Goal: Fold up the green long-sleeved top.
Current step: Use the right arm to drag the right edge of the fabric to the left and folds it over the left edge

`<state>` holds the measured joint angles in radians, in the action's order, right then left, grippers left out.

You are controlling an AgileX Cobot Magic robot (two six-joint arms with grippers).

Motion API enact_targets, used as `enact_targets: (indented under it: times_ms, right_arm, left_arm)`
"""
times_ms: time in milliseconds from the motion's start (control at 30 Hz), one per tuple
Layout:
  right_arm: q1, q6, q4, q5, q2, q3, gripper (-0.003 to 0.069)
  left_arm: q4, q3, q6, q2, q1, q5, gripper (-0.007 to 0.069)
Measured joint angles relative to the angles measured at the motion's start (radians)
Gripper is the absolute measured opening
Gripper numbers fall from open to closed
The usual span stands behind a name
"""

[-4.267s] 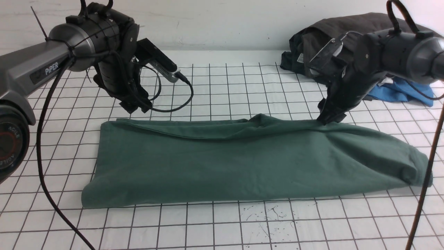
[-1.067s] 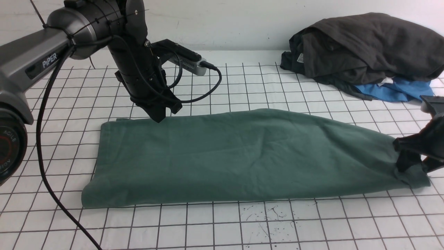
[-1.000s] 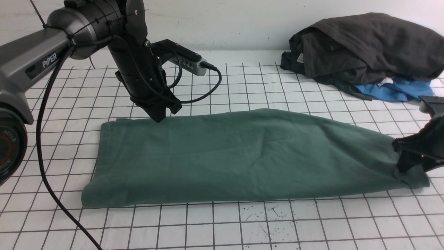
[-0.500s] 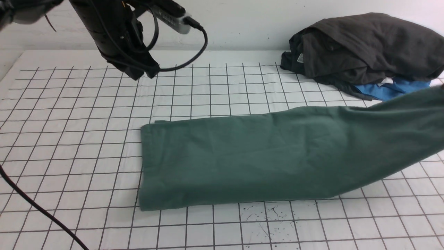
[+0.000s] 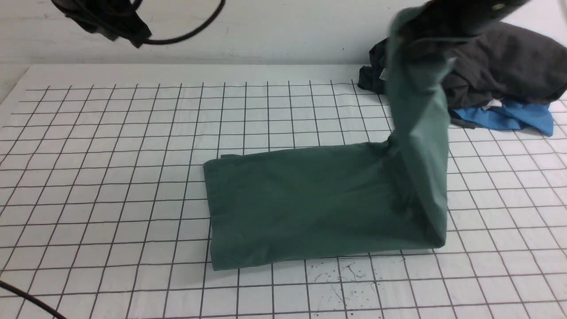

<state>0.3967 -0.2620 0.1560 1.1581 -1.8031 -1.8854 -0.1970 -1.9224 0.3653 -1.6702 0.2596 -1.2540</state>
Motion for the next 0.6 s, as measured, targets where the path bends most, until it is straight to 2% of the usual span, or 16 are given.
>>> enact_targets:
  times_ms: [33,267,467,500,567,600]
  right_arm:
    - [0.063,-0.001,0.033,-0.039,-0.035,0.000,0.0042]
    - [0.220,-0.001,0.115,-0.196,-0.202,0.000,0.0042]
    - [0.248,-0.002,0.150,-0.253,-0.294,0.000,0.0055]
    - [0.248,-0.002,0.157,-0.254,-0.300,0.000,0.0069]
    - [0.248,-0.002,0.165,-0.261,-0.304,-0.001,0.0146]
    - [0.248,-0.002,0.166,-0.261,-0.304,-0.003,0.0154]
  left_arm:
    - [-0.019,0.000,-0.018,0.026,0.000,-0.001,-0.0007]
    - [-0.035,-0.001,-0.047,0.100,0.000,-0.004,-0.0007]
    - [-0.031,-0.001,-0.053,0.103,0.000,-0.005,-0.0007]
    - [-0.031,-0.001,-0.053,0.102,0.000,-0.005,-0.0007]
    - [-0.026,-0.001,-0.054,0.099,0.000,-0.005,-0.0007]
    - [-0.026,-0.001,-0.054,0.097,0.000,-0.005,-0.0007]
